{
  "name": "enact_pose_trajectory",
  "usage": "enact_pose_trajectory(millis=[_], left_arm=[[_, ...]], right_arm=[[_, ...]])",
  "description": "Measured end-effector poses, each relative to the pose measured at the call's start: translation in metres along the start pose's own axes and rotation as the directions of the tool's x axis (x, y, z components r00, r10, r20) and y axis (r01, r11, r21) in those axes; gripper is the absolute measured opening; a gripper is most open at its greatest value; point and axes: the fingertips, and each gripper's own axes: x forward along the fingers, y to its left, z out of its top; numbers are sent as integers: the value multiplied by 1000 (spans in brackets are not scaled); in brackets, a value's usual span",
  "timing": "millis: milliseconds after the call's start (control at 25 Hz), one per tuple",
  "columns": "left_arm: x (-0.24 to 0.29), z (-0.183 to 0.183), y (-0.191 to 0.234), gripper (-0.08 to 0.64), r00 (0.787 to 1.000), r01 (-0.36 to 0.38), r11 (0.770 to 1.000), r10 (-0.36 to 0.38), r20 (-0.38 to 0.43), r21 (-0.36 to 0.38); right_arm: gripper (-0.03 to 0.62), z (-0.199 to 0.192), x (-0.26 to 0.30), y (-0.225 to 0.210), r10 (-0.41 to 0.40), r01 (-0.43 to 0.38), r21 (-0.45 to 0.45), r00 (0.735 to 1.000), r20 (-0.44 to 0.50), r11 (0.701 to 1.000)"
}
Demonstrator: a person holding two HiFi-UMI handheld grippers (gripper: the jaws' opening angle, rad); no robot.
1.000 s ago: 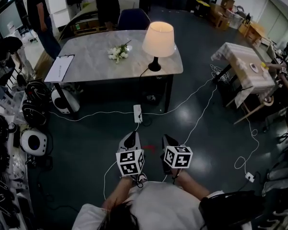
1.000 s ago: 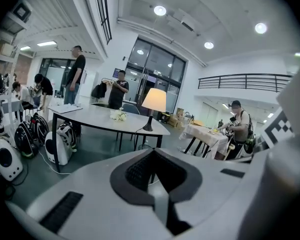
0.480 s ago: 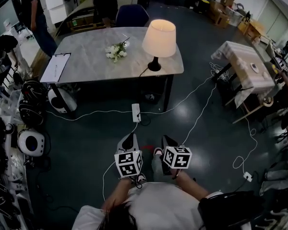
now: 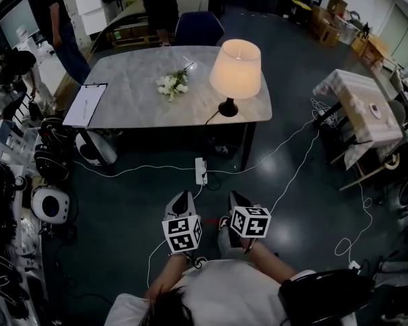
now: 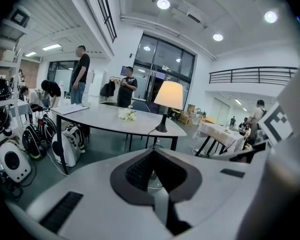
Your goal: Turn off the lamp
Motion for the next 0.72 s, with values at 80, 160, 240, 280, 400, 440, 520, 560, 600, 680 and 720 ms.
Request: enact_pose_trajectory(millis=[80,160,240,280,400,440,520,560,600,680,720], left_arm=[[13,6,2,6,1000,-24,1000,24,1,-10],[27,11,2,6,999,-44,999,44,0,-22],[41,14,2,6,998,-62,998,62,-8,-31],[48,16,1,6,997,-71,997,70,-13,-35],[69,21,-6,6,996,-91,995,90,-23,-45],[75,24,-9,6,995,-96,994,95,-22,-48],[87,30,-16,6,995,-102,993,102,-19,-51],[92,32,-18,6,994,-107,993,106,-18,-48],[97,34,-21,6,994,-112,993,111,-21,-42],[105,35,-24,6,992,-123,992,122,-29,-29],[108,35,-26,6,991,-129,991,128,-31,-27]], right_arm=[[-1,10,12,-5,15,-15,-12,1000,-15,1000],[0,21,25,-12,27,-28,-23,999,-29,999],[0,33,37,-19,39,-40,-29,998,-41,999],[0,38,43,-23,45,-47,-32,998,-46,998],[-2,55,57,-36,66,-68,-41,996,-60,997],[-1,61,62,-40,72,-75,-44,995,-65,996],[0,70,71,-49,83,-86,-46,994,-73,995],[-1,75,76,-54,89,-92,-42,993,-76,995],[-2,79,80,-58,95,-98,-34,992,-78,995],[-2,84,88,-66,110,-111,-11,991,-81,994],[-1,86,91,-70,116,-117,-4,990,-84,993]])
